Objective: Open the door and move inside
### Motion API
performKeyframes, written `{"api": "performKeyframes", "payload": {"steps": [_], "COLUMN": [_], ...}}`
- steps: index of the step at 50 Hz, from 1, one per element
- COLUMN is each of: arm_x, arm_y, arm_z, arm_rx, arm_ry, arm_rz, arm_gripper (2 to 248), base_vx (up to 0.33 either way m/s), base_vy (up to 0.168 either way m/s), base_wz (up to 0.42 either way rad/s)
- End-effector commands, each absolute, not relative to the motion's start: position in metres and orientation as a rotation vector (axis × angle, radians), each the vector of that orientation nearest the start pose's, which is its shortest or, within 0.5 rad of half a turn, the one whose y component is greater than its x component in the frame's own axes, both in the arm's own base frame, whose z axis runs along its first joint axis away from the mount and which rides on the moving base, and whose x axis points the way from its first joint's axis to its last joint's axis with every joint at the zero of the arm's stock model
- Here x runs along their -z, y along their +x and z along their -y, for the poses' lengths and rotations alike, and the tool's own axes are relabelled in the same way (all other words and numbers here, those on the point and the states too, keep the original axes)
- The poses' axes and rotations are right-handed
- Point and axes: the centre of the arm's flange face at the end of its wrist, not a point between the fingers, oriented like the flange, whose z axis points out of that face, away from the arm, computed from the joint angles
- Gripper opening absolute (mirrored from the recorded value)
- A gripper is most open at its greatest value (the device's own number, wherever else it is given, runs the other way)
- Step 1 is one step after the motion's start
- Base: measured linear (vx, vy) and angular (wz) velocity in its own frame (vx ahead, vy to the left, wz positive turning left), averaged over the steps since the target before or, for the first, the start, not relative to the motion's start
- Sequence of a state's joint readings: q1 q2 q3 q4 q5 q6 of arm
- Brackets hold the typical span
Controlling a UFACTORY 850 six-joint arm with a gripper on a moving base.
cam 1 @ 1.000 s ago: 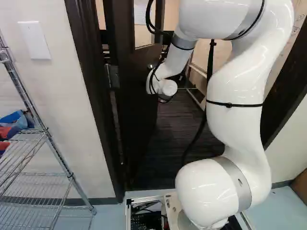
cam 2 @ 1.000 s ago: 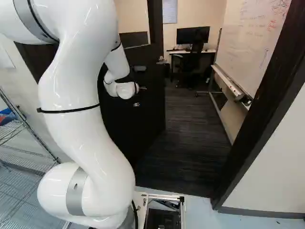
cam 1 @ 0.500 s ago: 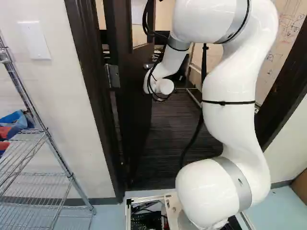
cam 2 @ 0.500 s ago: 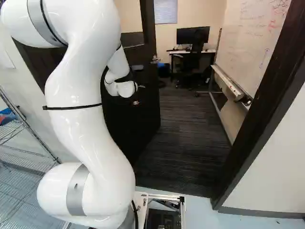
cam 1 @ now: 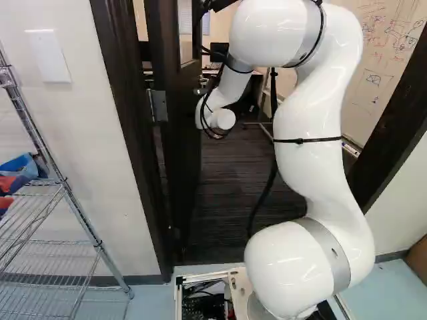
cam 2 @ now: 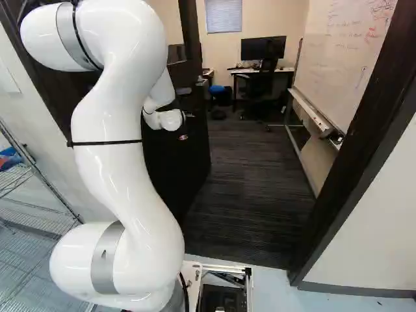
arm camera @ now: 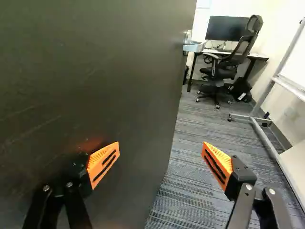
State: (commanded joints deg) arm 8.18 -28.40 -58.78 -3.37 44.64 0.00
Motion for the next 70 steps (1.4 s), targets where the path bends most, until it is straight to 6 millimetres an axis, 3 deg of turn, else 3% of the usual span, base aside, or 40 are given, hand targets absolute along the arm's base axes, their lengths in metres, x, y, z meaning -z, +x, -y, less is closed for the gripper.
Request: {"api": "performKeyframes", "payload": {"steps": [70], "arm_x": [-0.385], "arm_y": [0.649], "arm_z": [-0.14], "arm_rx": [1.859], "arm_ry": [-2.321], "arm_rz": [0.423], "arm_gripper": [247], "base_vx": [0.0], "base_vy": [0.0], "base_wz": [0.0]}}
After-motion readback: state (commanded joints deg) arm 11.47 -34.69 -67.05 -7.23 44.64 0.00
